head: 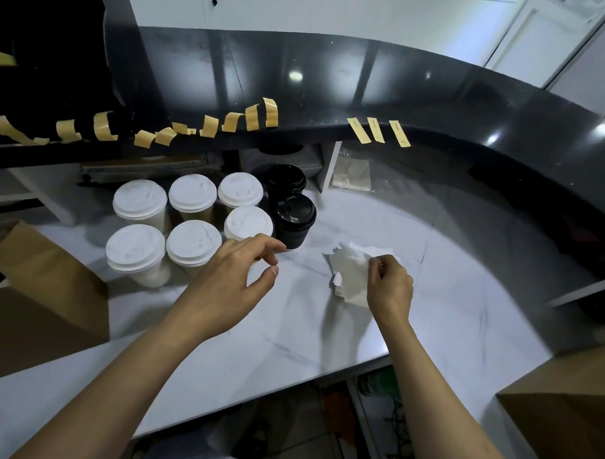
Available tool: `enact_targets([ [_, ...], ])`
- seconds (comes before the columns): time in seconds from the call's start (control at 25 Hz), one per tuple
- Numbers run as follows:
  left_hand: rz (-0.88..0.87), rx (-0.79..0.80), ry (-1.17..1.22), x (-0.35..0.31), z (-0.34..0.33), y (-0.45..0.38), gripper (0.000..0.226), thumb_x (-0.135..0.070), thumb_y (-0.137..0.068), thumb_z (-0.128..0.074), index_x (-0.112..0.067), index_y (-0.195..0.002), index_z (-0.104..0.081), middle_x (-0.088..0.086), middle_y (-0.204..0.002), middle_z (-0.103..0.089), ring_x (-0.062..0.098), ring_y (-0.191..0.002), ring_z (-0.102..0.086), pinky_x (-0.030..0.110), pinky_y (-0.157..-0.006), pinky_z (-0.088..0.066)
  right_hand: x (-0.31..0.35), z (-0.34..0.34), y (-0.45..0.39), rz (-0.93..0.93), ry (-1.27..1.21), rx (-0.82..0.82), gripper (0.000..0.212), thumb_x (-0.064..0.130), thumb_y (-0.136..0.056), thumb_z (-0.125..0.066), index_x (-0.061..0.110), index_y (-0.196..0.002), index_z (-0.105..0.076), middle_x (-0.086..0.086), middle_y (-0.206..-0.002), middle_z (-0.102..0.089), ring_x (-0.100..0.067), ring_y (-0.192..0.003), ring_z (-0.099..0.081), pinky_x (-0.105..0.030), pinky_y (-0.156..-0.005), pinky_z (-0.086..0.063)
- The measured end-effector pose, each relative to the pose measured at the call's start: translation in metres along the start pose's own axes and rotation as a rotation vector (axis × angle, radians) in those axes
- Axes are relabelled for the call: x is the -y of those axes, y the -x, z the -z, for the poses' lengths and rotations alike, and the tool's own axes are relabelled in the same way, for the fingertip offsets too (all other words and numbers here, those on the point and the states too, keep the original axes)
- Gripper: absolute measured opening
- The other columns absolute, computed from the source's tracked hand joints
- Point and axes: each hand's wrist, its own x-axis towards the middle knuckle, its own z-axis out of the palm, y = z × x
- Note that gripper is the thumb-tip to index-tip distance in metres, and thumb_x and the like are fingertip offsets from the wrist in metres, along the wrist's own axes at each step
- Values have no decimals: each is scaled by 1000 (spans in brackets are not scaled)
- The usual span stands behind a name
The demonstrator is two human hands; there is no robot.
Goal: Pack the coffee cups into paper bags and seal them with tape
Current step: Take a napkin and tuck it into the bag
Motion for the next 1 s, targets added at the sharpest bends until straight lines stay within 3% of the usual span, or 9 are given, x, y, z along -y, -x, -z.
enact_targets([
  [0.16, 6, -9, 8, -2, 2, 0, 26, -27, -97, -57, -40, -120, -56, -26, -104, -61, 0, -110, -48, 17, -88, -40, 19, 23, -8, 28, -143, -121, 23, 28, -104, -50, 12, -94, -63, 2, -79, -64, -21, -76, -58, -31, -67, -39],
  [0.36, -11, -12, -6, -5, 3, 2, 24, -28, -97, -58, -39, -119, -59, -24, -105, -61, 3, -109, -50, 28, -93, -44, 60, 39, 0, 88, -311, -27, 22, 29, -102, -56, 13, -92, -66, 7, -82, -68, -6, -72, -58, -22, -65, -46],
  [0.52, 10, -20, -9, -7, 6, 5, 35, -31, -96, -60, -37, -129, -53, -23, -117, -58, 3, -110, -46, 29, -97, -42, 96, 53, 19, 208, -469, 200, 22, 21, -104, -55, 7, -90, -64, 4, -79, -64, -6, -72, -55, -18, -66, -43],
  [0.68, 41, -9, -18, -10, 13, 11, 67, -42, -93, -63, -47, -150, -26, -25, -149, -35, 3, -128, -31, 28, -106, -30, 125, 64, 42, 295, -530, 476, 28, 24, -106, -52, 6, -86, -61, 6, -73, -55, -9, -67, -48, -18, -59, -40],
  [0.76, 31, -31, -8, -12, 20, 15, 71, -44, -91, -65, -49, -150, -24, -27, -147, -34, 2, -128, -30, 28, -106, -29, 136, 63, 51, 318, -556, 617, 27, 26, -105, -53, 10, -86, -63, 7, -73, -58, -10, -68, -51, -20, -60, -42],
  [1.0, 129, -203, 17, 0, 51, 34, 17, -34, -96, -60, -38, -113, -59, -22, -102, -61, 3, -100, -52, 21, -81, -44, 172, 36, 70, 363, -589, 760, 34, 34, -104, -54, 5, -93, -66, -1, -80, -60, -13, -77, -53, -33, -71, -43],
])
